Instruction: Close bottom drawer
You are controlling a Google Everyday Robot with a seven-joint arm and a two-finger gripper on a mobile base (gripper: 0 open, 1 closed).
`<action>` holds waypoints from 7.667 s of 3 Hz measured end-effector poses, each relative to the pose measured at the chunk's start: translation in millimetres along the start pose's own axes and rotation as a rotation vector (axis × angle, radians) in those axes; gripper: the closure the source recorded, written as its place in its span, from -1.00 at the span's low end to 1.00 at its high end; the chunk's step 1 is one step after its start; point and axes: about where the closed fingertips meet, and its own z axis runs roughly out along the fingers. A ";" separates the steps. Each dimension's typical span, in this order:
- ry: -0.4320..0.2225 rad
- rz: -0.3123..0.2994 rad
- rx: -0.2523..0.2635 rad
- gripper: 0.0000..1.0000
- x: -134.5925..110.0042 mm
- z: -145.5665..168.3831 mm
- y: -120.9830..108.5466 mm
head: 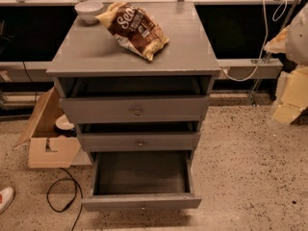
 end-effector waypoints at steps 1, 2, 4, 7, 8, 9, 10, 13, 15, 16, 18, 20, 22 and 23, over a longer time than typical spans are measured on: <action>0.000 0.000 0.000 -1.00 0.0 0.1 0.0; -0.016 0.009 -0.048 -1.00 5.6 14.3 7.7; -0.165 0.207 -0.191 -1.00 56.0 131.0 60.6; -0.246 0.321 -0.208 -1.00 67.0 224.3 78.1; -0.264 0.291 -0.307 -1.00 66.1 287.7 88.5; -0.291 0.218 -0.404 -1.00 63.2 363.9 101.8; -0.376 0.170 -0.498 -1.00 60.6 460.3 114.8; -0.459 0.209 -0.637 -1.00 59.0 552.4 147.9; -0.437 0.136 -0.699 -1.00 77.9 669.8 161.0; -0.445 0.106 -0.664 -0.47 86.1 700.7 169.5; -0.418 0.115 -0.603 0.62 94.9 745.8 184.3; -0.490 0.120 -0.408 1.00 83.9 779.4 176.7; -0.574 0.056 -0.215 1.00 54.8 788.1 165.2; -0.605 0.048 -0.201 1.00 34.7 808.4 155.6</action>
Offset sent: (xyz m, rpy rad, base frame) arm -0.0109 -0.0046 -0.0442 0.0657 0.1264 0.0150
